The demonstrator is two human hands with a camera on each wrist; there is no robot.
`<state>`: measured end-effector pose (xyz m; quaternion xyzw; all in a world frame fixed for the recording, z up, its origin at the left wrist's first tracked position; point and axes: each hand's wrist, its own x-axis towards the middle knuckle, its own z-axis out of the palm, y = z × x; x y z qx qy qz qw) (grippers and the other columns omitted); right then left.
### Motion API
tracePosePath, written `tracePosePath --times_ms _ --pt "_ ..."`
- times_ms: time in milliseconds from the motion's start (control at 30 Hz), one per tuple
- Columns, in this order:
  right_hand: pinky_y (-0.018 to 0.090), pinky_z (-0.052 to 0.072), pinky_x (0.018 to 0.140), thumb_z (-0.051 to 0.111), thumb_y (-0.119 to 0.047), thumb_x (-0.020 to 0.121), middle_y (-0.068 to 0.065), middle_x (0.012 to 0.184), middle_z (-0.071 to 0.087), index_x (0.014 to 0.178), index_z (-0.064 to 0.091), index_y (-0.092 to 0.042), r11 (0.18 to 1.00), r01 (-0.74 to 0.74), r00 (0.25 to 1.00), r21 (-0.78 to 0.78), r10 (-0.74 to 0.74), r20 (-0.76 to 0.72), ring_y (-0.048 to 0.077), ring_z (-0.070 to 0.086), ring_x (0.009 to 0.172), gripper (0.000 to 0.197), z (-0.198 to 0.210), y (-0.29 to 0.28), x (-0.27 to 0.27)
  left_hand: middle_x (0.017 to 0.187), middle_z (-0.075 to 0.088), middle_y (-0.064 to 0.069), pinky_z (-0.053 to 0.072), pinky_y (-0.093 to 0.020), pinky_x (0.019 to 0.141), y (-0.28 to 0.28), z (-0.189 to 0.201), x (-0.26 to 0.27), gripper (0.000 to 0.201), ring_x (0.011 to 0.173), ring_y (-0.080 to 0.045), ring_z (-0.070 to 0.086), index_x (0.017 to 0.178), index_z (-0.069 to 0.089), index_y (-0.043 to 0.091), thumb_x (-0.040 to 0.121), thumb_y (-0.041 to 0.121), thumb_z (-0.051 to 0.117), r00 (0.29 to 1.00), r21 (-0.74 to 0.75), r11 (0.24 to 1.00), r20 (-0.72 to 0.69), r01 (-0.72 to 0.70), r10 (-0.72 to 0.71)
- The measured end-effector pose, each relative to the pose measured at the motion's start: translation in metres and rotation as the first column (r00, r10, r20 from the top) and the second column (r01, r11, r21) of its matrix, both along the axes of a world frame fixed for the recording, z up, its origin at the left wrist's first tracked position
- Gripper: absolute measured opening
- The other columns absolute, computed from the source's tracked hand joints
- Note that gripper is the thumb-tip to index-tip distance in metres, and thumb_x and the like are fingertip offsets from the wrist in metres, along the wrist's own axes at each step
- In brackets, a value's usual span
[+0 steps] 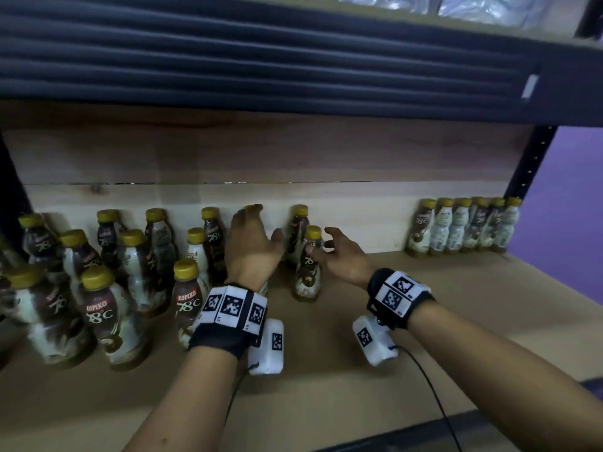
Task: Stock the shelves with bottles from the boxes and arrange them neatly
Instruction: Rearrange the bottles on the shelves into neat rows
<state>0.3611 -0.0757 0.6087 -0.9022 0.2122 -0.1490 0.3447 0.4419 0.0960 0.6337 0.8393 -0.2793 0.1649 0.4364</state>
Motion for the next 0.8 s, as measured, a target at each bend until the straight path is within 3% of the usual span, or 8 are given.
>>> tracePosePath --times_ms 67,167,267,367,533,667,800 --pt "0.028 0.043 0.090 0.058 -0.055 0.091 0.008 0.143 0.052 0.148 0.035 -0.020 0.998 0.017 0.999 -0.056 -0.018 -0.028 0.025 0.055 0.123 0.070 0.004 -0.007 -0.014 0.135 0.054 -0.012 0.044 -0.042 0.100 -0.011 0.018 -0.005 0.050 0.121 -0.032 0.052 0.136 0.048 0.016 0.090 0.031 0.060 0.996 0.045 0.995 0.035 0.084 -0.086" --pt "0.028 0.042 0.090 0.060 -0.043 0.094 0.007 0.143 0.049 0.142 0.042 -0.024 0.976 -0.029 0.982 -0.214 -0.012 -0.188 0.023 0.053 0.122 0.055 0.016 -0.022 -0.046 0.122 0.065 -0.003 0.044 -0.033 0.098 -0.033 0.038 -0.013 0.033 0.117 -0.025 0.055 0.121 0.062 0.021 0.090 0.032 0.060 0.954 0.093 0.955 0.072 0.283 -0.290" --pt "0.035 0.046 0.095 0.058 -0.040 0.095 0.008 0.140 0.052 0.140 0.047 -0.021 0.922 -0.045 0.947 -0.385 -0.083 -0.309 0.025 0.052 0.122 0.050 0.028 -0.041 -0.085 0.116 0.068 0.001 0.047 -0.035 0.098 -0.062 0.047 -0.024 0.027 0.113 -0.017 0.059 0.113 0.067 0.019 0.089 0.032 0.064 0.853 0.163 0.846 0.039 0.508 -0.520" --pt "0.037 0.046 0.098 0.058 -0.041 0.096 0.008 0.138 0.055 0.137 0.051 -0.019 0.883 0.011 0.919 -0.469 -0.194 -0.343 0.025 0.053 0.122 0.048 0.035 -0.062 -0.123 0.108 0.070 -0.001 0.051 -0.033 0.093 -0.094 0.046 -0.036 0.025 0.103 -0.014 0.063 0.108 0.070 0.017 0.087 0.030 0.068 0.776 0.185 0.758 -0.045 0.625 -0.629" --pt "0.028 0.041 0.091 0.061 -0.038 0.095 0.003 0.134 0.058 0.133 0.057 -0.018 0.846 0.148 0.894 -0.512 -0.336 -0.296 0.022 0.055 0.120 0.043 0.039 -0.103 -0.174 0.105 0.070 -0.001 0.045 -0.023 0.075 -0.157 0.027 -0.057 0.023 0.093 -0.014 0.064 0.104 0.069 0.021 0.084 0.032 0.069 0.700 0.221 0.665 -0.190 0.713 -0.688" --pt "0.029 0.045 0.092 0.062 -0.037 0.095 0.004 0.134 0.059 0.132 0.058 -0.017 0.855 0.245 0.886 -0.458 -0.389 -0.252 0.022 0.058 0.116 0.042 0.037 -0.144 -0.199 0.113 0.068 -0.003 0.047 -0.025 0.081 -0.211 0.011 -0.067 0.030 0.099 -0.017 0.063 0.111 0.068 0.020 0.083 0.031 0.071 0.670 0.218 0.634 -0.272 0.742 -0.691" --pt "0.033 0.047 0.093 0.063 -0.035 0.094 0.005 0.132 0.060 0.131 0.058 -0.016 0.879 0.260 0.894 -0.400 -0.376 -0.245 0.023 0.059 0.114 0.042 0.032 -0.189 -0.205 0.117 0.066 -0.006 0.048 -0.027 0.083 -0.265 -0.003 -0.067 0.037 0.099 -0.019 0.062 0.114 0.065 0.017 0.080 0.029 0.074 0.720 0.231 0.687 -0.324 0.689 -0.614"
